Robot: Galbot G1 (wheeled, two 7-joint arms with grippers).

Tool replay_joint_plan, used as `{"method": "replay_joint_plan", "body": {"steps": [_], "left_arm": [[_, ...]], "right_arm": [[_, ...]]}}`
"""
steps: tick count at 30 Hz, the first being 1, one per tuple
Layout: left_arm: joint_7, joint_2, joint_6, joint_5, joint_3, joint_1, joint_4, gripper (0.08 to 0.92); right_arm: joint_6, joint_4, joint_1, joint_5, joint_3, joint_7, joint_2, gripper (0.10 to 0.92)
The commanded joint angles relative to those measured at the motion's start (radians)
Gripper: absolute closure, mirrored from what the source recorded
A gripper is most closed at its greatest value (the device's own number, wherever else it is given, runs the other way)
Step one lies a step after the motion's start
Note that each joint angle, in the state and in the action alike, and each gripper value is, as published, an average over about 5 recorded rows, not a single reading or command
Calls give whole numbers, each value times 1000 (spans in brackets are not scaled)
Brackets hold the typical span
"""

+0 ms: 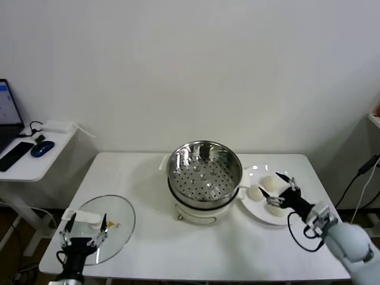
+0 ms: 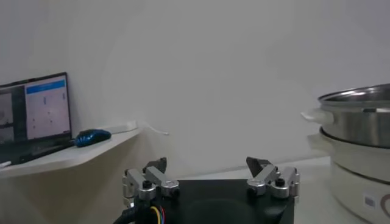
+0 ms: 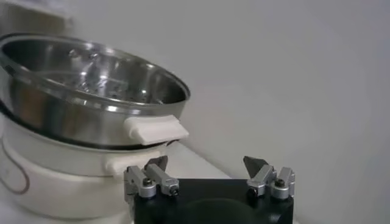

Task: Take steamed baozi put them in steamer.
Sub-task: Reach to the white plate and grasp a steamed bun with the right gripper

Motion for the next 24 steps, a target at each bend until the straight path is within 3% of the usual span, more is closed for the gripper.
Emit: {"method": "replay_joint_plan", "body": {"steps": [1,5,11,24], "left_arm": [[2,5,6,-1,5,-17,6,177],[0,7,10,-2,5,-25,10,177],[0,10,13,-3,3,-26,11,177],[-9,14,25,-10,-3,-35,14,177]], "right_arm": [[56,-318,736,-104,-586,-466,-136,203],[99,-445,1075,-126,-933,-585,-72,203],[170,-589,1294,-214,-1222,-674,33,203],[235,-802,1160,-546,-1093,-658,219,203]]}}
